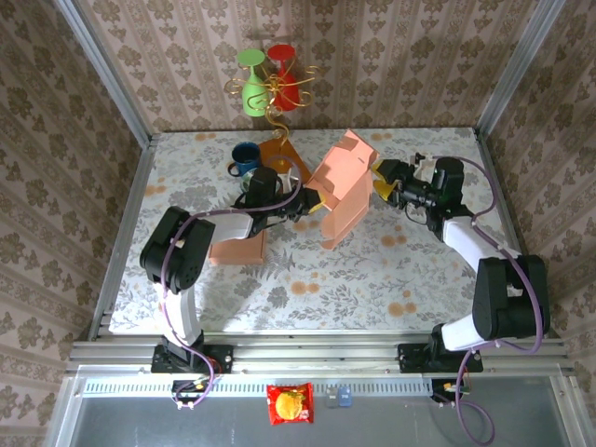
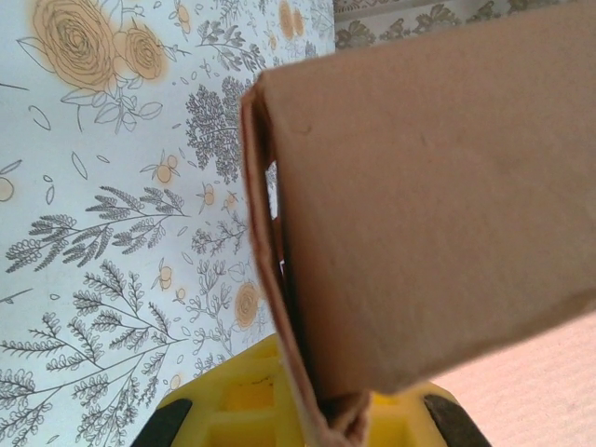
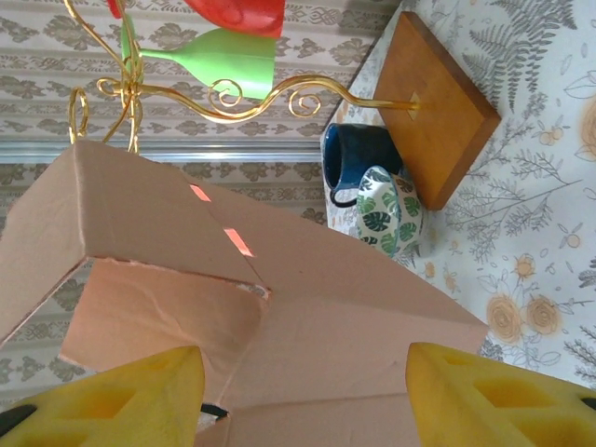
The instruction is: Fold the paper box
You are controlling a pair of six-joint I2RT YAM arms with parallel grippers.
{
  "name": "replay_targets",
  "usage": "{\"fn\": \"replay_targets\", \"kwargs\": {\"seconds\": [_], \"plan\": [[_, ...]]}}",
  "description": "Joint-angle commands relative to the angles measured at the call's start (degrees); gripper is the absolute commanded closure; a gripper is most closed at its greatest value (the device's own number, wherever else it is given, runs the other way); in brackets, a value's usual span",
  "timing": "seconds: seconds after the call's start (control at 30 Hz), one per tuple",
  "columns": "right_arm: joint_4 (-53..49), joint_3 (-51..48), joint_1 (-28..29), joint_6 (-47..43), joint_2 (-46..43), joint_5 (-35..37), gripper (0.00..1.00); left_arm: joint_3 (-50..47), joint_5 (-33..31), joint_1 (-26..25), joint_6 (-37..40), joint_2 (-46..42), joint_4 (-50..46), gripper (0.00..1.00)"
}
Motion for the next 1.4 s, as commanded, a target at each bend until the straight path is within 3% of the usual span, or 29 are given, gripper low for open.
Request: {"fn": "replay_targets", "kwargs": {"seconds": [0.0, 0.3, 0.57, 0.7, 0.93, 1.0, 1.17, 1.37], "plan": [[2.3, 2.9, 0.7, 0.2, 1.2, -0.9, 0.39, 1.7, 1.7, -0.4, -0.7, 0.7, 1.9, 1.0], [1.6, 4.3, 2.3, -0.4, 3.4, 0.0, 0.4, 2.0, 1.4, -1.0, -0.6, 0.7, 1.9, 1.0], [-1.8, 3.5, 2.2, -2.7, 0.1, 0.3, 0.47, 0.8, 0.1, -0.3, 1.3, -0.9, -0.8, 1.0], [-14.7, 5.1, 2.0, -11.6, -6.8, 1.2, 0.46, 0.6, -1.2, 1.5, 8.4, -3.6, -10.5, 1.0], [-30.1, 6.1, 0.8, -22.2, -17.3, 5.0, 0.52, 9.8, -4.1, 3.3, 31.7, -6.7, -41.1, 1.0], [-32.9, 7.4, 0.2, -24.5, -18.9, 7.1, 0.55, 11.6, -4.5, 3.9, 36.0, -6.8, -46.1, 1.0], [-36.6, 12.0, -1.0, -31.2, -16.0, 8.7, 0.57, 15.1, -0.6, 5.1, 45.0, -6.7, -54.2, 1.0], [-36.0, 18.3, -1.0, -37.5, -7.7, 0.0, 0.6, 17.9, 4.8, 5.4, 51.8, -5.0, -61.0, 1.0]]}}
